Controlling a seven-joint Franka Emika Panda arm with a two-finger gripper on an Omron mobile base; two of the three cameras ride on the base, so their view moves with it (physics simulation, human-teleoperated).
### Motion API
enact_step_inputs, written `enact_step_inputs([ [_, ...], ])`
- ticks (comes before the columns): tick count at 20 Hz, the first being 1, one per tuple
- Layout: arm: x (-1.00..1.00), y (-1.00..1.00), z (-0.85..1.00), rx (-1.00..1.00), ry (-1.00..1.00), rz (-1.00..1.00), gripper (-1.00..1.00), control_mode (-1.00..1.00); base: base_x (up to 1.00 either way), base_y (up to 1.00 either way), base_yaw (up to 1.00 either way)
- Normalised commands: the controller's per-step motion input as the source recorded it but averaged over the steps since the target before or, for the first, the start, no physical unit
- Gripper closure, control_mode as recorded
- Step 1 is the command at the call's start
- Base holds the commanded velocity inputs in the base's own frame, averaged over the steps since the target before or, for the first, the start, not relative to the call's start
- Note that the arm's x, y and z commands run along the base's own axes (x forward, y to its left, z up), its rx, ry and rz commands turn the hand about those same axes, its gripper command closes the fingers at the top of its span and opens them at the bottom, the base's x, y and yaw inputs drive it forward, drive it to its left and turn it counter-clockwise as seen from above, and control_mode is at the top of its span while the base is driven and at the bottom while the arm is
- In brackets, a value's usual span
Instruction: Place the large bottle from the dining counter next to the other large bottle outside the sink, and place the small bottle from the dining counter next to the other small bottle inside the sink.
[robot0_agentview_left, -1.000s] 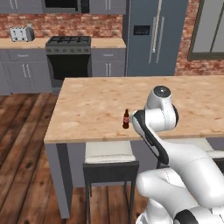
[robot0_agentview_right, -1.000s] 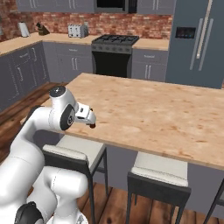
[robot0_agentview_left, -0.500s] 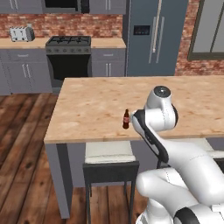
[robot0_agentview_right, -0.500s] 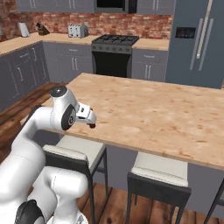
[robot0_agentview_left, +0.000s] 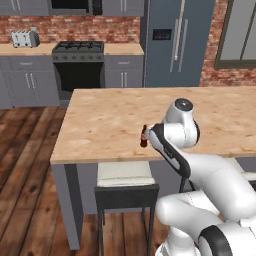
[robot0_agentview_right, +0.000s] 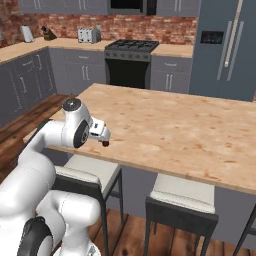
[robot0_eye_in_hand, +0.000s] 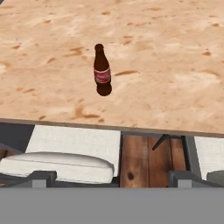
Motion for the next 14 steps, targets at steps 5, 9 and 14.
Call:
enact_step_inputs([
  [5, 0.1, 0.2, -0.13, 0.0, 0.0, 0.01, -1.0, -1.0, 0.0, 0.0, 0.0],
  [9, 0.12, 0.18, -0.14, 0.0, 0.0, 0.01, -1.0, -1.0, 0.0, 0.0, 0.0],
  [14, 0.12, 0.06, -0.06, 0.0, 0.0, 0.01, -1.0, -1.0, 0.0, 0.0, 0.0],
])
